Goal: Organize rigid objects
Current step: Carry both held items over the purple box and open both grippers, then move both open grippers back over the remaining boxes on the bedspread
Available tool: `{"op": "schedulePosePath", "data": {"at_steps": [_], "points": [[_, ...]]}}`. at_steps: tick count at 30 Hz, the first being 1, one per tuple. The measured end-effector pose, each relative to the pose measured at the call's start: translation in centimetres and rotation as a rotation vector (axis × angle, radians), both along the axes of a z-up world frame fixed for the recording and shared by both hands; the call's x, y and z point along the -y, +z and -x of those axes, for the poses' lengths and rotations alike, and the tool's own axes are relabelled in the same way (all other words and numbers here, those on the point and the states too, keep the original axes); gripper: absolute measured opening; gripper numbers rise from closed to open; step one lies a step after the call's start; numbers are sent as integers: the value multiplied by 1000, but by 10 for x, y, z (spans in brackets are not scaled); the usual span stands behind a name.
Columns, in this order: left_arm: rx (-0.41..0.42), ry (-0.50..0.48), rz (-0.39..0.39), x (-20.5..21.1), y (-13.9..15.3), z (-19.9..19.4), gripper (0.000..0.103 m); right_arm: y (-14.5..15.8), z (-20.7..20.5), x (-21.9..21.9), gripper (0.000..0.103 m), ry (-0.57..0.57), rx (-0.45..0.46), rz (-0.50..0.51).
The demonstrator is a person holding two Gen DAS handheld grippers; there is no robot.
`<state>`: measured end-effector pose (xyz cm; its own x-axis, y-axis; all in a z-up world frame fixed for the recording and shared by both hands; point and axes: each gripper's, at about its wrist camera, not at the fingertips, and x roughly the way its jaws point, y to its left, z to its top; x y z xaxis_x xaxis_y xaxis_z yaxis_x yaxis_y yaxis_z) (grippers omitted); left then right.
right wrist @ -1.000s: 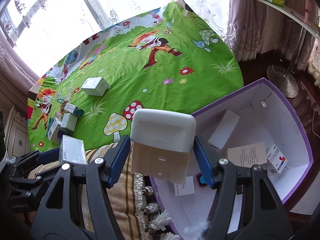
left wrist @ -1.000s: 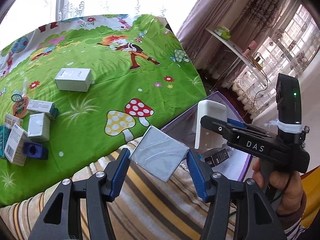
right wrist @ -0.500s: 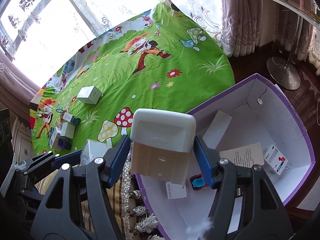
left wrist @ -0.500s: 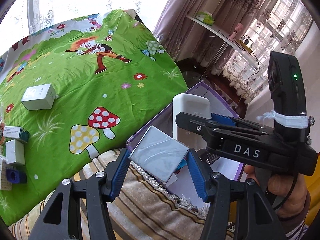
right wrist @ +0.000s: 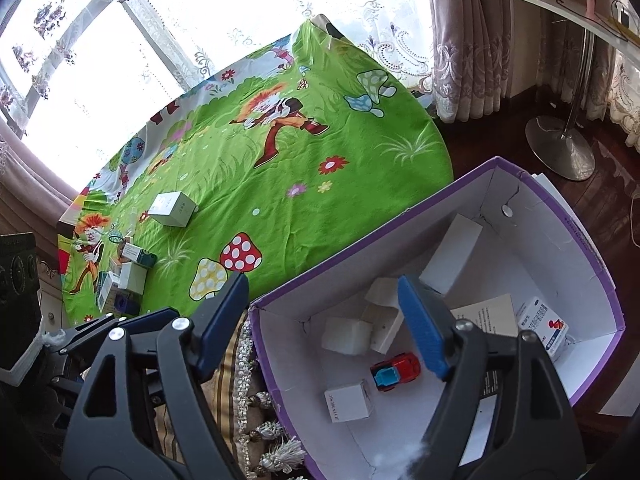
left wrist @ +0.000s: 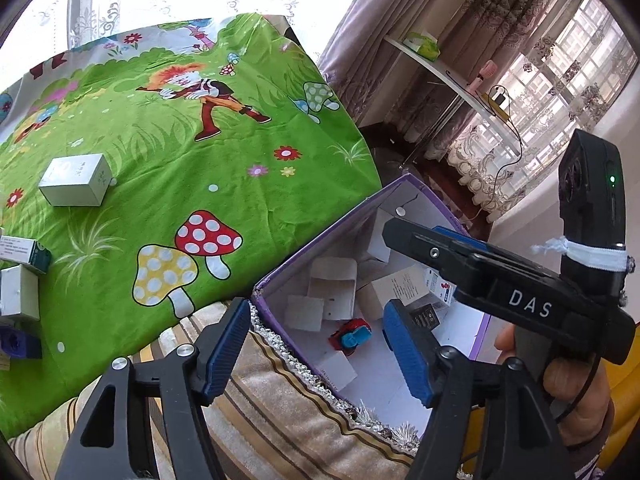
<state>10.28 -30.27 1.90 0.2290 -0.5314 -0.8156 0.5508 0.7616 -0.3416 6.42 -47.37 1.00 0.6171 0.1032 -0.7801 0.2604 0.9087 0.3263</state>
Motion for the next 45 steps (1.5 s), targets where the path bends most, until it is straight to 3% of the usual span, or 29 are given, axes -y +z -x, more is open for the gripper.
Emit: {"op": "schedulePosePath", "data": {"at_steps": [6, 12, 16, 25, 34, 38, 42, 45], "points": [[68, 22, 38, -17, 14, 4, 70, 21, 8, -12, 81, -3, 65, 116], [172, 80, -8, -41, 28, 4, 70, 44, 9, -30, 82, 14, 111, 172], [200, 127, 16, -66, 38, -1, 70, 57, 8, -47, 89, 38, 144, 208], [279, 303, -54, -133, 55, -18, 70, 77, -1, -97, 99, 88, 206, 331], [369, 411, -101, -200, 72, -32, 70, 83, -15, -133, 100, 147, 257, 361], [458, 422, -176, -221, 77, -37, 70, 86, -26, -148, 100, 215, 276, 332], [369, 509, -86, -261, 78, -54, 70, 85, -41, -166, 100, 265, 280, 317], [353, 567, -78, -285, 74, -64, 70, 83, -51, -181, 100, 309, 275, 335]]}}
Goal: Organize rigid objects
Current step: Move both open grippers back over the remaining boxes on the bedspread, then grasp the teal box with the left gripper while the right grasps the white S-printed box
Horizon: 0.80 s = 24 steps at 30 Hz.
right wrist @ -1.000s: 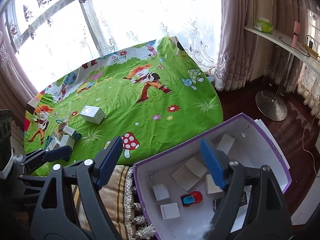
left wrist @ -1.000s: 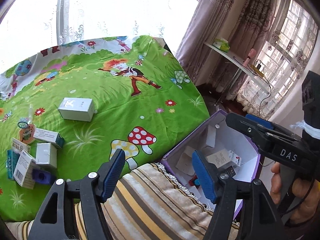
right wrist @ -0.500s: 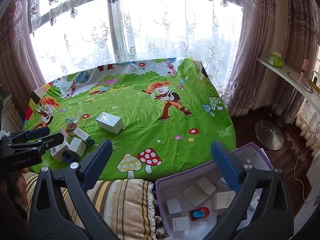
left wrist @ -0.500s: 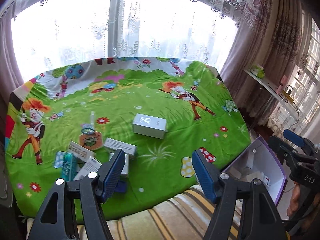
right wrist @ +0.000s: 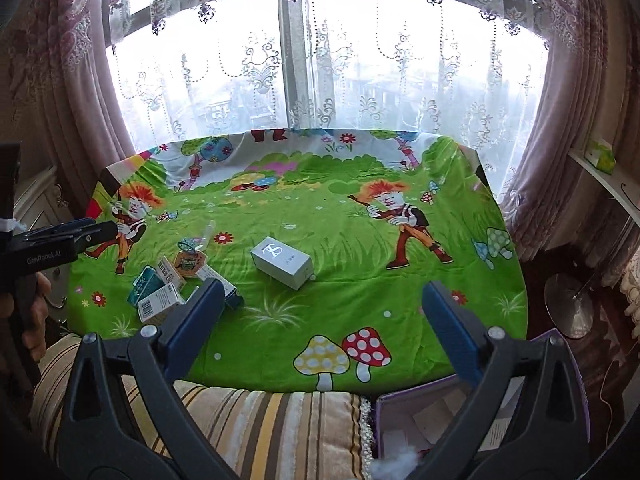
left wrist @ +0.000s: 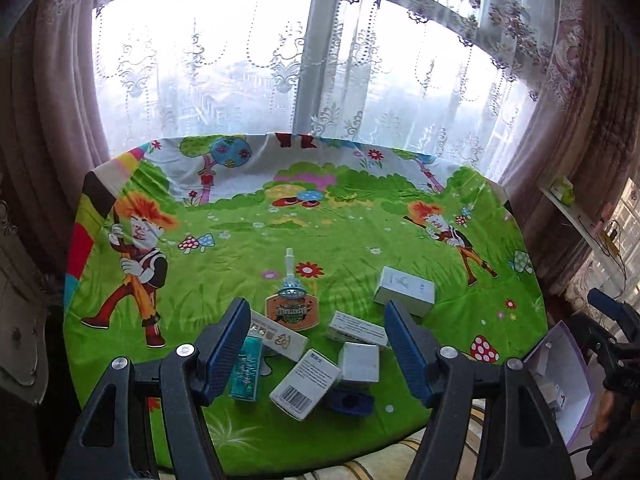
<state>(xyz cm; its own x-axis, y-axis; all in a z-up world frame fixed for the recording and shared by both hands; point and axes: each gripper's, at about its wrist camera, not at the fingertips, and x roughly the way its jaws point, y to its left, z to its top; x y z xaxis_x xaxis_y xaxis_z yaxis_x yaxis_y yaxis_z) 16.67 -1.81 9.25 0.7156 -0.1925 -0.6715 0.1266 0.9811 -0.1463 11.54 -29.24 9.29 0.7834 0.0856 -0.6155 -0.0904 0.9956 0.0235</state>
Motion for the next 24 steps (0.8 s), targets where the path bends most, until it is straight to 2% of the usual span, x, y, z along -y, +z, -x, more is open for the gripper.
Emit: {"op": "schedulePosePath", "data": {"at_steps": [3, 9, 11, 17, 24], "points": [[-6, 57, 10, -20, -9, -6, 70, -5, -13, -11, 100, 33, -16, 13], [-88, 99, 63, -47, -43, -15, 69, -21, -38, -27, 100, 79, -65, 47], [-130, 110, 61, -51, -57, -18, 61, -29, -47, -33, 100, 96, -90, 74], [-257, 95, 82, -56, -100, -29, 46, -54, -74, -43, 100, 156, -153, 141], [-329, 75, 104, -56, -123, -39, 42, -78, -105, -57, 100, 270, -189, 246]]}}
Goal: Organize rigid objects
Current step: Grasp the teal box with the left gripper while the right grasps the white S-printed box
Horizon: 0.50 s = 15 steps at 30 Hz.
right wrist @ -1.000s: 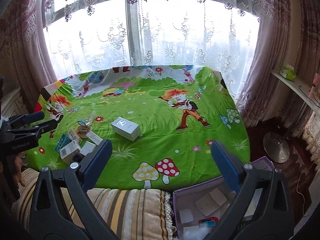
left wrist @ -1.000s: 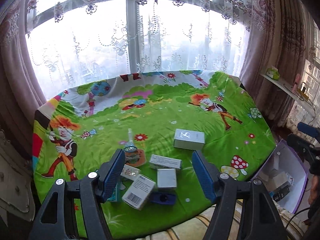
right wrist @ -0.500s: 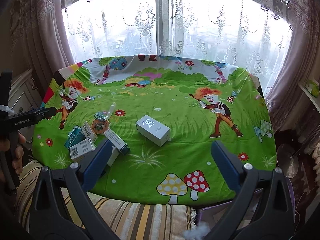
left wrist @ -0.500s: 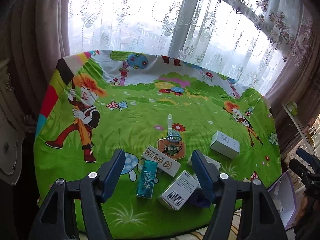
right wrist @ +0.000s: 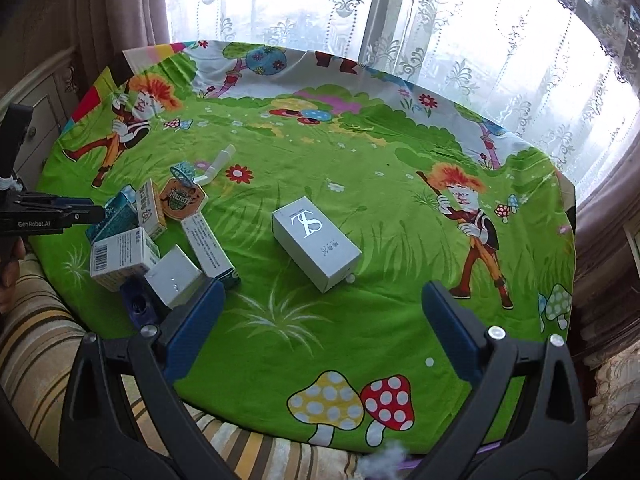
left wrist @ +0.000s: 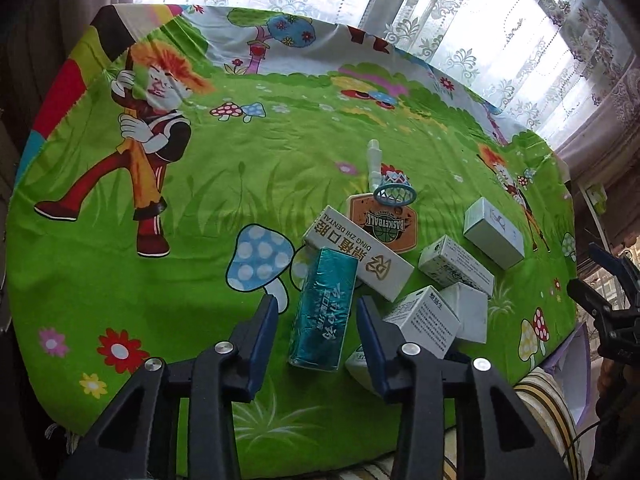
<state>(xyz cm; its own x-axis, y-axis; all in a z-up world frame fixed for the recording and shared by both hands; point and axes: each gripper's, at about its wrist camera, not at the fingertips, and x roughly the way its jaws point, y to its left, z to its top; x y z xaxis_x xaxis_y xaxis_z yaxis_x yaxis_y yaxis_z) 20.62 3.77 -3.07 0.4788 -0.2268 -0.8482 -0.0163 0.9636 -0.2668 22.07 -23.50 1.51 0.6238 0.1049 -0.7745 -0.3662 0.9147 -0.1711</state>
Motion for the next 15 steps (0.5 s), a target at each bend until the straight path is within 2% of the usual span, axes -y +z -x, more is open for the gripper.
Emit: {"op": "schedulePosePath", "data": {"at_steps": [6, 12, 15], "points": [[-19, -27, -1, 5, -6, -7, 42, -20, -30, -10, 100, 78, -42, 63], [-43, -35, -3, 6, -15, -13, 42, -40, -53, -15, 100, 118, -88, 77], [-54, -39, -5, 6, -19, -15, 38, -47, -62, -18, 100, 128, -92, 87]]}}
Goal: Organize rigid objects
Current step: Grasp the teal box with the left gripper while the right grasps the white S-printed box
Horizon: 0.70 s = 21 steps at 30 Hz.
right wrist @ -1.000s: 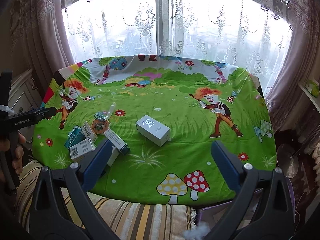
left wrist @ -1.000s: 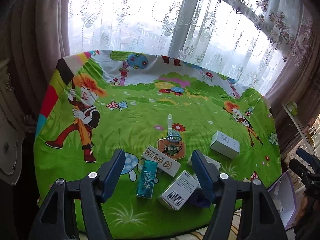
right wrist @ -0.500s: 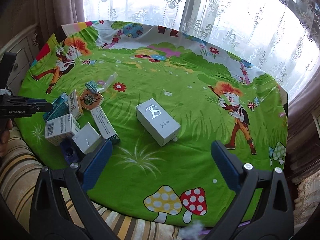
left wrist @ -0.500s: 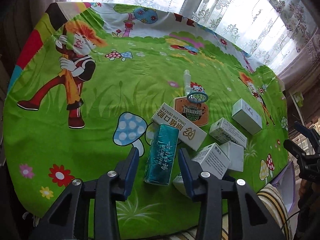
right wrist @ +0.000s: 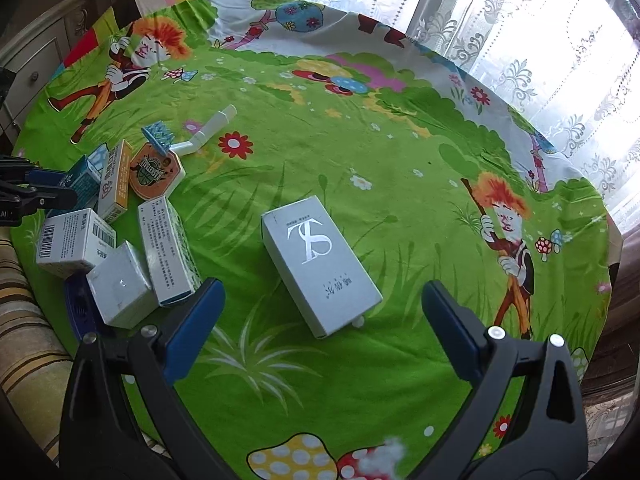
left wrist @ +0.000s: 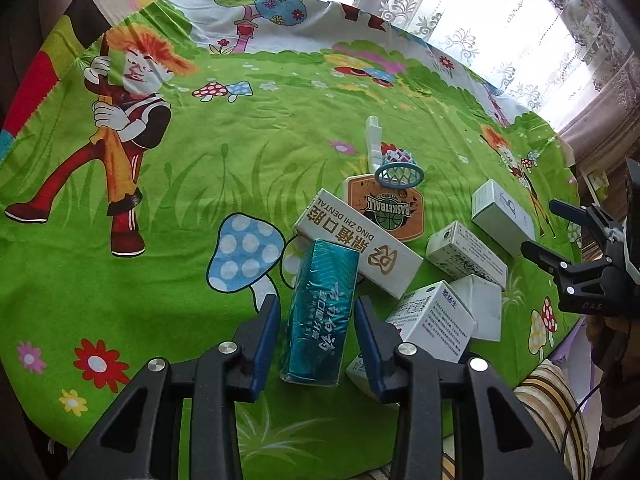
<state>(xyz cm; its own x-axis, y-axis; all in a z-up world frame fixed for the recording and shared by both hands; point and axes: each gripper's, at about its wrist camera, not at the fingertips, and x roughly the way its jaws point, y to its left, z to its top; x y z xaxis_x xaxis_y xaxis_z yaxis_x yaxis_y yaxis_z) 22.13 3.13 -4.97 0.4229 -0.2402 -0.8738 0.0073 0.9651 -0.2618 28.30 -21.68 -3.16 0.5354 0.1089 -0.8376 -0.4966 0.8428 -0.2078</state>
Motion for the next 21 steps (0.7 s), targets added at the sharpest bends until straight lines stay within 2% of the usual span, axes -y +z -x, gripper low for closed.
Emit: {"op": "schedulePosePath", "data": {"at_steps": [3, 12, 20, 21], "points": [[-8, -5, -5, 2, -3, -2, 35, -6, -9, -2, 99, 8, -12, -12], [6, 0, -28, 4, -5, -3, 33, -26, -26, -9, 84, 15, -64, -42], [22, 31, -29, -2, -4, 0, 33, -33, -30, -5, 56, -45, -100, -87], [24, 37, -28, -3, -4, 0, 33, -33, -30, -3, 50, -60, -108, -96]]}}
